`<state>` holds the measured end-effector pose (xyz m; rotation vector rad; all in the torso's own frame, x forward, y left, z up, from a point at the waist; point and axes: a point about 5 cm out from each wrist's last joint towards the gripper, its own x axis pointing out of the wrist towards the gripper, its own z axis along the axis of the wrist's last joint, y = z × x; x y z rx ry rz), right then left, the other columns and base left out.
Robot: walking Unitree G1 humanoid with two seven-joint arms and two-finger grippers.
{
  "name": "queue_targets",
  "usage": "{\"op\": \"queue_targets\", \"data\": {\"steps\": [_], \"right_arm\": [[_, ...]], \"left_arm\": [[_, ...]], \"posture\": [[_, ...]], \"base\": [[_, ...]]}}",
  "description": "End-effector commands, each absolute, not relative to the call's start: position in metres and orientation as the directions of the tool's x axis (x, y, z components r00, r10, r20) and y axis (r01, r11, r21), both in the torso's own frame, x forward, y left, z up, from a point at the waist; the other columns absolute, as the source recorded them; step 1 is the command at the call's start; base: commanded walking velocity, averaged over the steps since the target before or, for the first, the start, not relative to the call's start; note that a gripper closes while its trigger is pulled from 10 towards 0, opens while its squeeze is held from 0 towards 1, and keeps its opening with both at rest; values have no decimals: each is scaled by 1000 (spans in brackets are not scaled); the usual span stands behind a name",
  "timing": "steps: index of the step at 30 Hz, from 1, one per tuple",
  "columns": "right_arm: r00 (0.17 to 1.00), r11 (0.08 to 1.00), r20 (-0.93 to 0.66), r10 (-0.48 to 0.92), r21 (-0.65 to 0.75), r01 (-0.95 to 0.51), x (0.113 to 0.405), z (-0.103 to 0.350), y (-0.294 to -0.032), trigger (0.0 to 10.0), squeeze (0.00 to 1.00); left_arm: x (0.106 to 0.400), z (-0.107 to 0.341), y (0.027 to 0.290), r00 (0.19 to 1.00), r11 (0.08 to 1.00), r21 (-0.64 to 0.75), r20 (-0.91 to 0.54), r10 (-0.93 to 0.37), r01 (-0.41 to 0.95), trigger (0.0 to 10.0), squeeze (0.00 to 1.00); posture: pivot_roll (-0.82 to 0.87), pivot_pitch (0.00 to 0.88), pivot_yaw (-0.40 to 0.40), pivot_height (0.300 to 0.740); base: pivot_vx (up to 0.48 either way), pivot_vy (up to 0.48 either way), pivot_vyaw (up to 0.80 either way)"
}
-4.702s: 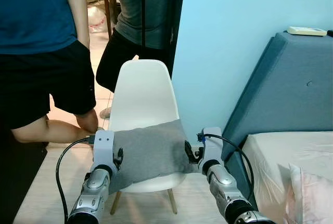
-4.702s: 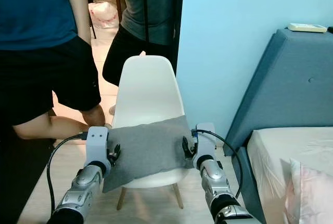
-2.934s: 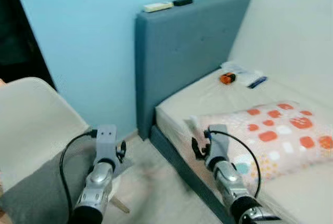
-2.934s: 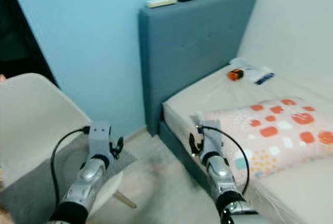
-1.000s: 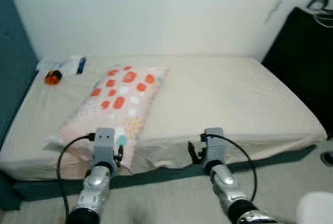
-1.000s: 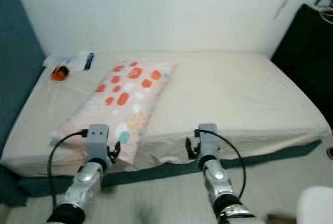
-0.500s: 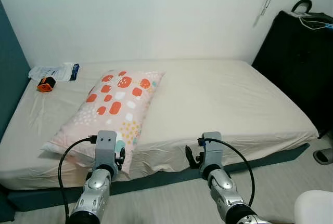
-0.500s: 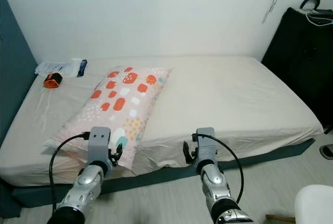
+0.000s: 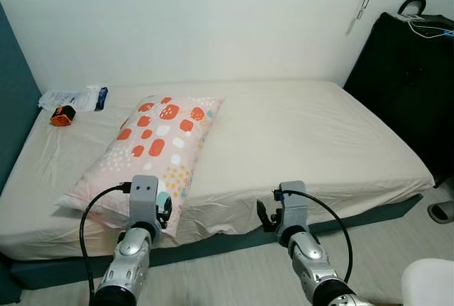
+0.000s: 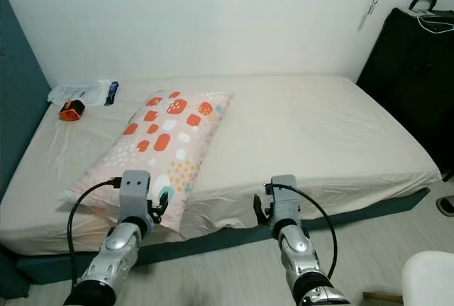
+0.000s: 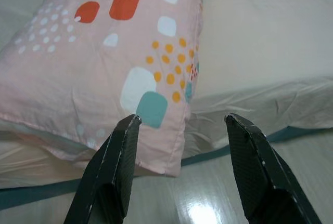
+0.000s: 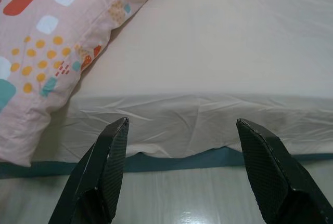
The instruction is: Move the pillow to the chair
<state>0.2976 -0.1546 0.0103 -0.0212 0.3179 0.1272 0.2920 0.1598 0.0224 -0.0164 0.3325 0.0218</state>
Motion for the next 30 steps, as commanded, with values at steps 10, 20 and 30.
{"op": "queue_targets", "data": {"steps": [10,20,30], "right_arm": [[940,985,-306,150,-32,-168,300,13,-150,10000,0],[933,986,-321,161,6,-169,299,10,-145,10000,0],[935,987,-323,148,-9,-160,298,10,-150,10000,0]], "left_arm": [[290,26,156,956,997,-58,-291,37,-56,10000,0],[294,30,161,959,997,-50,-278,50,-67,10000,0],[298,37,165,968,997,-44,-246,56,-69,10000,0]], "posture": [[70,0,-95,740],[65,0,-100,740],[58,0,-99,740]], "base": [[301,0,410],[307,0,480],[242,0,0]]}}
